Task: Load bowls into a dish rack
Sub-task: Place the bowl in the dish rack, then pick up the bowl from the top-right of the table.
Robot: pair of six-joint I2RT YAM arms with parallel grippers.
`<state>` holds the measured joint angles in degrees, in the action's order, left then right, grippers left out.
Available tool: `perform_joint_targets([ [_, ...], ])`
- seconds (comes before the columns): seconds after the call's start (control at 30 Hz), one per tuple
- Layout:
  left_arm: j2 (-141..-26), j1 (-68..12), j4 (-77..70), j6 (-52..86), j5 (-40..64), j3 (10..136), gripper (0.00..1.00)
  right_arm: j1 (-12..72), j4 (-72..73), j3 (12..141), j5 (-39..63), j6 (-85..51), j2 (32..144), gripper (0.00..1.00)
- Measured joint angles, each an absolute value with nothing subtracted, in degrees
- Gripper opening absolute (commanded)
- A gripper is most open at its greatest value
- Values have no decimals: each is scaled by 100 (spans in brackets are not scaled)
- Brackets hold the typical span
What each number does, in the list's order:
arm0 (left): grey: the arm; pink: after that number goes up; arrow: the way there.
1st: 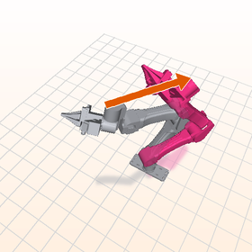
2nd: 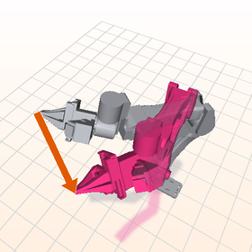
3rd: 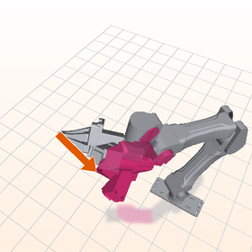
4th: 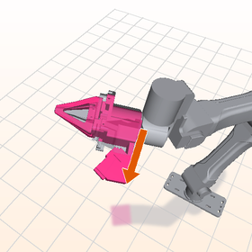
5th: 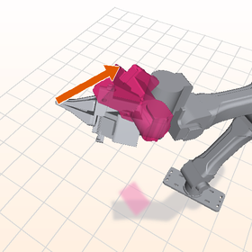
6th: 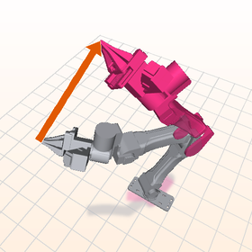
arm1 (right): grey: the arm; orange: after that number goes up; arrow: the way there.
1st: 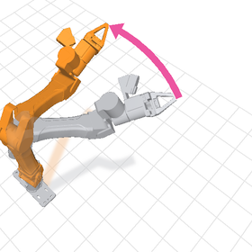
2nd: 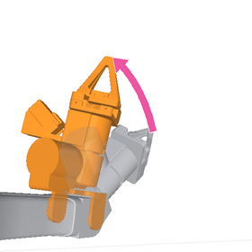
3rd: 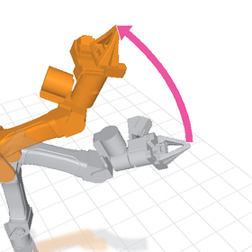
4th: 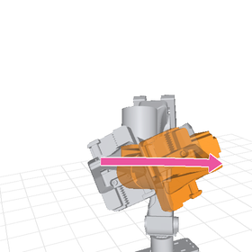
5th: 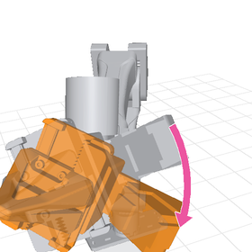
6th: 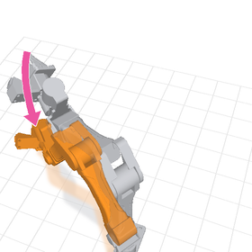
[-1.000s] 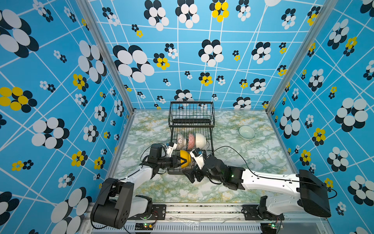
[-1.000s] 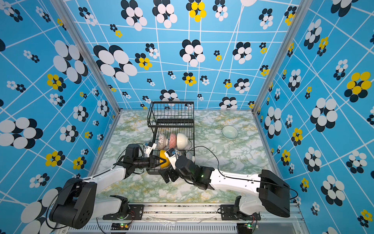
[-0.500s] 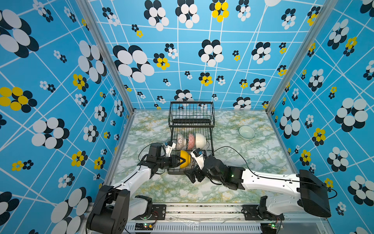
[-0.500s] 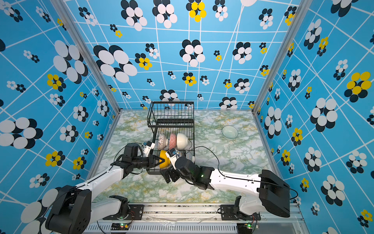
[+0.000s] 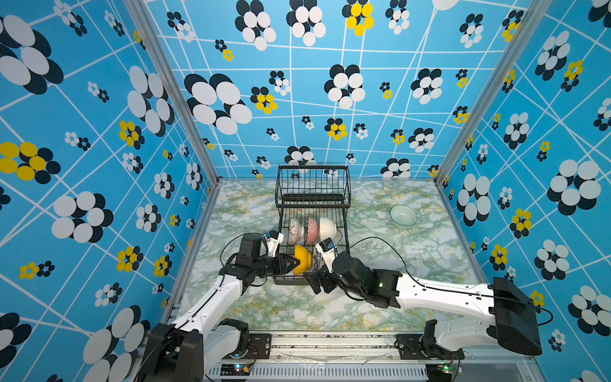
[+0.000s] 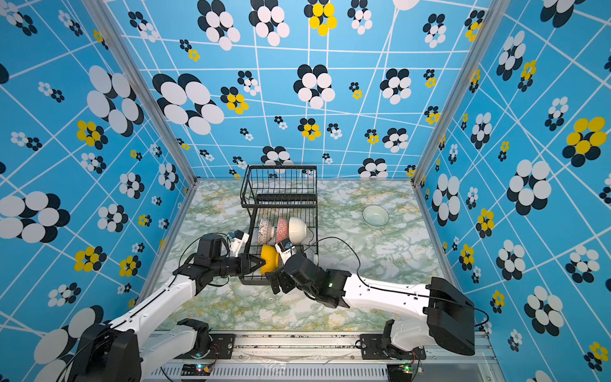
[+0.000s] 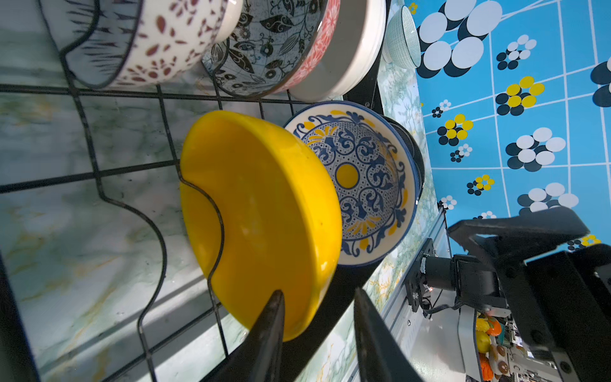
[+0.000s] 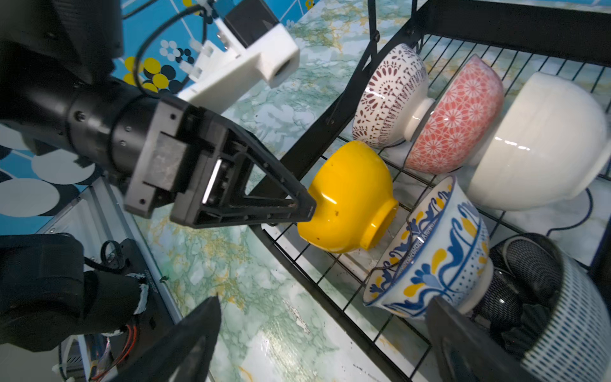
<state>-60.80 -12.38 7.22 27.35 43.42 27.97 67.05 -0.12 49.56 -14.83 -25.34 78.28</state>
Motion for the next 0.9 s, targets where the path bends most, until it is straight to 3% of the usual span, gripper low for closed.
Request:
perform_joint_targets([
  [0.73, -5081, -1238, 1140, 3037, 4209, 3072, 38, 5494, -1785, 5192, -1898, -3546, 7100, 97],
  [0.83, -4934, -1238, 1142, 3035, 4191, 3114, 42, 5277, -1951, 5192, -1870, -3616, 7041, 97],
  [0.9, -4864, -1234, 982, 3118, 4195, 3111, 50, 5118, -2069, 5192, -1841, -3675, 7022, 95],
])
